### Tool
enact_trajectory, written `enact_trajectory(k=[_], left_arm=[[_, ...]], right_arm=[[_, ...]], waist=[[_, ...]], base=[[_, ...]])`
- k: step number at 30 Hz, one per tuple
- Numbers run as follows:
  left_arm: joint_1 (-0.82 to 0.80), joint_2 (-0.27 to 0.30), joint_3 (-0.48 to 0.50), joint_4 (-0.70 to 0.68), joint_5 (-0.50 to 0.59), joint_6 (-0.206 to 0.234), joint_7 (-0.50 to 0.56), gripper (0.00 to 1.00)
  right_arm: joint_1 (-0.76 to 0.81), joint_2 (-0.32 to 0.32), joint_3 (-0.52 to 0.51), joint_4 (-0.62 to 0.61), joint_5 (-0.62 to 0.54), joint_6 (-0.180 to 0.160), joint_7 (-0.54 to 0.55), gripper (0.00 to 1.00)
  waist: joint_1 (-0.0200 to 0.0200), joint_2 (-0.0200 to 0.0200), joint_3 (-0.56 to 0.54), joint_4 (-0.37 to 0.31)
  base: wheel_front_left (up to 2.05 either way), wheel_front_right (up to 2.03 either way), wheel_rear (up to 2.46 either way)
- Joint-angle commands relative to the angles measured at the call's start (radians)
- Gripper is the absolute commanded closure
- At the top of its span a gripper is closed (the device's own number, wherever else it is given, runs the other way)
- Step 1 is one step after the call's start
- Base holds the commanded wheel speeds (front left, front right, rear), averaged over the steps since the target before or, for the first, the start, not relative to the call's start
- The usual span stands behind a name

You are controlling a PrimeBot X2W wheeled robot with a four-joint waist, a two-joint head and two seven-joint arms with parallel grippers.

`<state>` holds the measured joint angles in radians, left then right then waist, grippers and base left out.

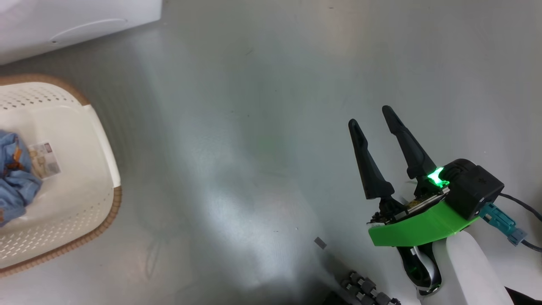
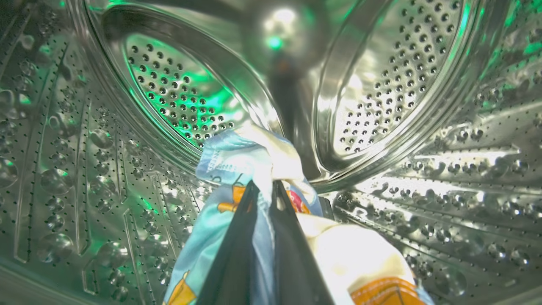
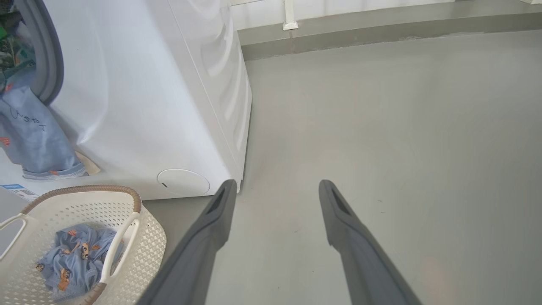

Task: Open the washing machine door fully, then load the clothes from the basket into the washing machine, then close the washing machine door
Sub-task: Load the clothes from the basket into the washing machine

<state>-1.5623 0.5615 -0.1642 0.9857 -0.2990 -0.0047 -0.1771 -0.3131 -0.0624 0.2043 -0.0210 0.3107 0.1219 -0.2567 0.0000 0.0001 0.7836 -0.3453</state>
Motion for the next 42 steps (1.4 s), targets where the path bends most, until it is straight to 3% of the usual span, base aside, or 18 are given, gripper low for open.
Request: enact_trajectory(k=[1, 9, 19, 24, 30, 36, 42], left_arm=[[0.007, 0.040, -0.009, -0.016, 0.010, -0.007, -0.002, 0.00], [0.043, 0.006, -0.023, 0.007, -0.002, -0.015, -0.025, 0.00], [0.241, -0.040, -0.009, -0.083, -0.033, 0.030, -0.074, 0.00], [0.430, -0.057, 0.023, -0.239, -0.062, 0.066, -0.082, 0.00], [0.727, -0.086, 0.057, -0.533, -0.082, 0.135, -0.084, 0.00], [1.036, -0.133, 0.037, -0.819, -0.062, 0.214, -0.084, 0.00], [1.275, -0.171, -0.004, -0.983, -0.051, 0.273, -0.061, 0.00]], right_arm=[[0.006, -0.005, 0.016, -0.023, -0.002, 0.009, -0.005, 0.00], [0.007, -0.006, 0.010, -0.023, -0.007, 0.009, -0.005, 0.00], [0.034, -0.007, -0.011, -0.019, -0.023, 0.009, -0.005, 0.00], [0.057, -0.009, -0.024, -0.019, -0.034, 0.009, -0.005, 0.00], [0.093, -0.012, -0.047, -0.015, -0.051, 0.009, -0.005, 0.00], [0.144, -0.022, -0.077, -0.010, -0.069, 0.009, -0.001, 0.00], [0.192, -0.035, -0.104, -0.020, -0.086, 0.009, 0.029, 0.00]], waist=[[0.0000, -0.0001, -0.004, 0.007], [0.0000, -0.0001, -0.026, 0.035], [0.0000, -0.0001, -0.105, 0.085], [0.0000, -0.0001, -0.158, 0.114], [0.0000, -0.0001, -0.230, 0.159], [0.0000, -0.0001, -0.325, 0.211], [0.0000, -0.0001, -0.437, 0.250]], base=[[0.00, 0.00, 0.00], [0.00, 0.00, 0.00], [0.00, 0.00, 0.00], [0.00, 0.00, 0.00], [0.00, 0.00, 0.00], [0.00, 0.00, 0.00], [0.00, 0.00, 0.00]])
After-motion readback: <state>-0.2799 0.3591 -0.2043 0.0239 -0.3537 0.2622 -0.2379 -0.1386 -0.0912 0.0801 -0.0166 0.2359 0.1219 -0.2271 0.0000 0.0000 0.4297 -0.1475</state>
